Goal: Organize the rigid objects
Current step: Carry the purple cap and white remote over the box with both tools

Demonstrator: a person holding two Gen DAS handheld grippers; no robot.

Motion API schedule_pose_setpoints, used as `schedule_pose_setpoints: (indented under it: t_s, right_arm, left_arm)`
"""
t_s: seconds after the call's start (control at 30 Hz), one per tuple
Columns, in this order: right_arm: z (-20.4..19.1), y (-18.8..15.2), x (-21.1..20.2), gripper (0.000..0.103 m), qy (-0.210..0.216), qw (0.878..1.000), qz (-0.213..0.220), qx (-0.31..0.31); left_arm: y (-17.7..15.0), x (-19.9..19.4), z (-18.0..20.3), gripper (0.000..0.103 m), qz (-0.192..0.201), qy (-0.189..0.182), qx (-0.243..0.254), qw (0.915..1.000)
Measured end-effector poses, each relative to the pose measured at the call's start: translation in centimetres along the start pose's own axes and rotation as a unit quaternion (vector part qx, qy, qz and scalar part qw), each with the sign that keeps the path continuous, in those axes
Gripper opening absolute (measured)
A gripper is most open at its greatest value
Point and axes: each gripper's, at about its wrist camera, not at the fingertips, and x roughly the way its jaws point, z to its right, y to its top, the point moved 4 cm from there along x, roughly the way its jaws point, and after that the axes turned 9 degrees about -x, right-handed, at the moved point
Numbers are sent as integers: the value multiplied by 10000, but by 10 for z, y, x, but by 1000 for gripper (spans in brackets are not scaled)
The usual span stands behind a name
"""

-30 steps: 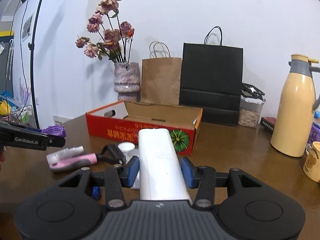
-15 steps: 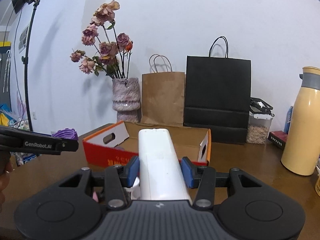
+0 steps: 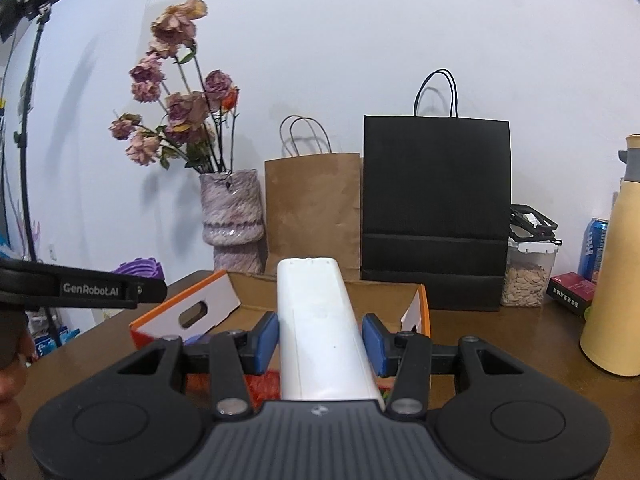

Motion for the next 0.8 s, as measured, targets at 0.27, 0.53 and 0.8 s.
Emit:
schedule_pose_setpoints:
  t_s: [0.27,0.53,0.8]
  right_arm:
    - [13,15,45,45,-57,9999,10,120]
    - [20,19,89,45,-24,9998,-183,114]
    - [17,23,118,45,50,9994,-345,-47]
  left_arm:
    - [19,42,-1,55,26,122,-70,9999]
    - [27,80,-2,55,-81,229,-70,9997]
    - [24,109,-3,55,-288,362,26,9989]
